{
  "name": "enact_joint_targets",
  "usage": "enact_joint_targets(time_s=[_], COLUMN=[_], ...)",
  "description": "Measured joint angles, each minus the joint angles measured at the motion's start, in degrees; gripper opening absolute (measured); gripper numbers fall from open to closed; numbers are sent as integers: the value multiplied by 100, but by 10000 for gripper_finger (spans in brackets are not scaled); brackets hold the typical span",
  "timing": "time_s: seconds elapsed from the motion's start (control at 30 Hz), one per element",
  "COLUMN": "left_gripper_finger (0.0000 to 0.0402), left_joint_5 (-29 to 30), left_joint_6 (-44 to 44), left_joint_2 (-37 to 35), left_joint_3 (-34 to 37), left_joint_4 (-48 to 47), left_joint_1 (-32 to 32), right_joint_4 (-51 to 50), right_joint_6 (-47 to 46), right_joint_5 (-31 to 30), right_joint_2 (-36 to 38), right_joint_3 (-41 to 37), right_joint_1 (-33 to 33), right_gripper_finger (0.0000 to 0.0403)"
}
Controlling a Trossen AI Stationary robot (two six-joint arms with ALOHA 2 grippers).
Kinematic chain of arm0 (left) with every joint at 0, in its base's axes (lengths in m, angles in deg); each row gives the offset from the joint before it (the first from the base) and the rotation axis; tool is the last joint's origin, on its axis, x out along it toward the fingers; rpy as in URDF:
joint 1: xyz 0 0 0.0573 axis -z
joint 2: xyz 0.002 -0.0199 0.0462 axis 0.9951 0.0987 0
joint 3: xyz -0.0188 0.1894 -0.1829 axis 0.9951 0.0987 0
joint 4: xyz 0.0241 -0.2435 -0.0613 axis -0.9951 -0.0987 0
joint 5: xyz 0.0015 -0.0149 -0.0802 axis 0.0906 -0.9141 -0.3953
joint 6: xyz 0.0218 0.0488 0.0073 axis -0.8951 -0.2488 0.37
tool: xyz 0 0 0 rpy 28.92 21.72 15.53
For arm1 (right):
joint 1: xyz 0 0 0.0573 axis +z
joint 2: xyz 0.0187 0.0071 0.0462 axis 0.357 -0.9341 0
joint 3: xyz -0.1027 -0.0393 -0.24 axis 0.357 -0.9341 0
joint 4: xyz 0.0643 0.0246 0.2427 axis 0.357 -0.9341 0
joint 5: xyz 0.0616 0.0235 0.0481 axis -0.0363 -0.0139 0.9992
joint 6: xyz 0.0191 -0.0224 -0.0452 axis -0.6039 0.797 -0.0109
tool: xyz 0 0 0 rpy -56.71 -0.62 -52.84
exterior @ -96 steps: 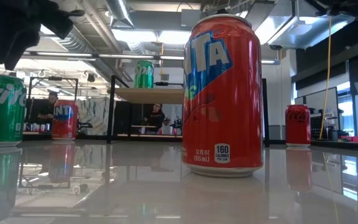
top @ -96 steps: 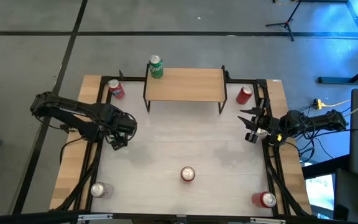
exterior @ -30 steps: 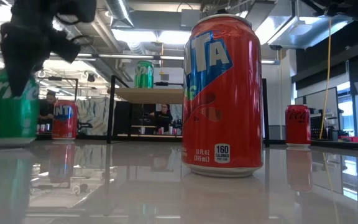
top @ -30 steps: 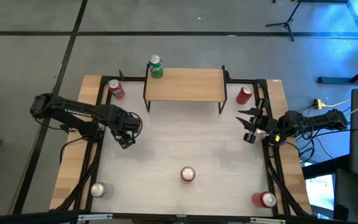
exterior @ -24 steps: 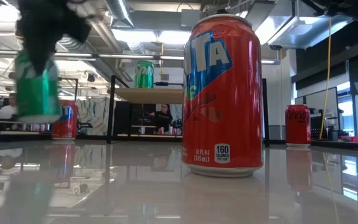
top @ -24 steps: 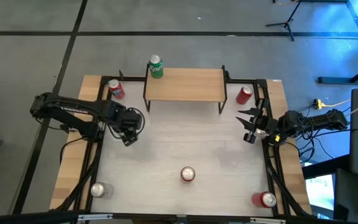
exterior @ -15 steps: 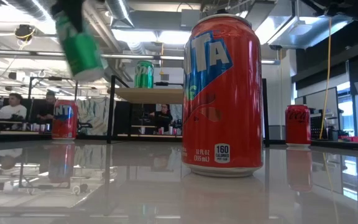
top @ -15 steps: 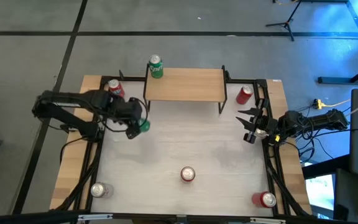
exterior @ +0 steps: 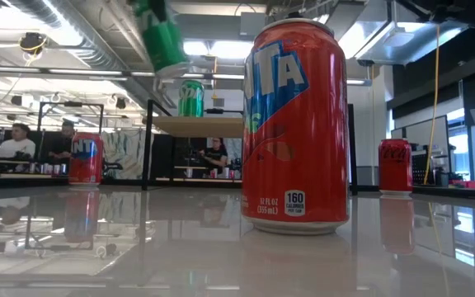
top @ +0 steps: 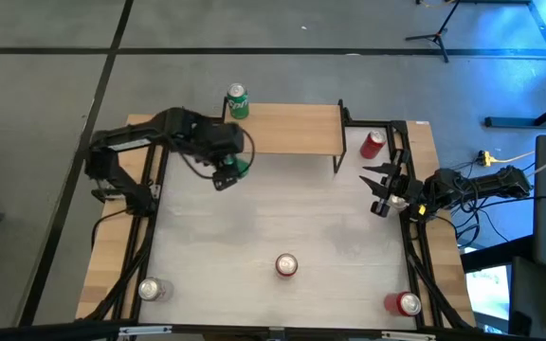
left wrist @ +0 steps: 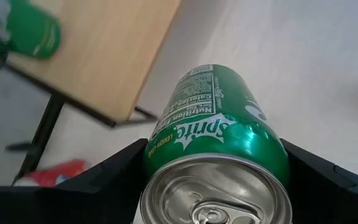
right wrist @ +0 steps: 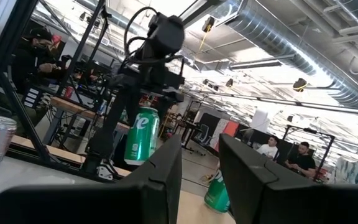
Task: Place canned beverage on shelf
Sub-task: Put the green soda can on the shelf aligned with the other green soda can
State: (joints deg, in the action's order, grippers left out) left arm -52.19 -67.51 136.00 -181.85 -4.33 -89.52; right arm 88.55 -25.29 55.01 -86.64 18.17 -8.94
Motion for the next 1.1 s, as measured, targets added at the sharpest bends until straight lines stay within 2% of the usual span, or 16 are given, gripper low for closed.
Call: enact_joint_targets(time_s=[0.23,0.4,0.6,0.73,1.1], left_gripper_finger=[287,288,288,288,288], left_joint_5=[81,552,421,101,-207], left_joint_6=[-912,-1448,-1722,-1919,-2136], left_joint_2=[543,726,877,1022,1089], left_joint_3=[-598,-618,-618,-618,-581], left_joint_4=[-18,-26,-30,30,55], left_joint_1=[-602,-1092,-1612,-1878,-2170], right_joint_4=[-28,-44,-48,-86,-146], right_joint_6=[0,0,0,0,0], right_joint_5=[-15,-15,-15,-15,-13], right_joint_2=[0,0,0,0,0], right_joint_3=[0,0,0,0,0], right_joint_1=[1,1,-1,-1,-1], right_gripper_finger=[105,105,105,105,105])
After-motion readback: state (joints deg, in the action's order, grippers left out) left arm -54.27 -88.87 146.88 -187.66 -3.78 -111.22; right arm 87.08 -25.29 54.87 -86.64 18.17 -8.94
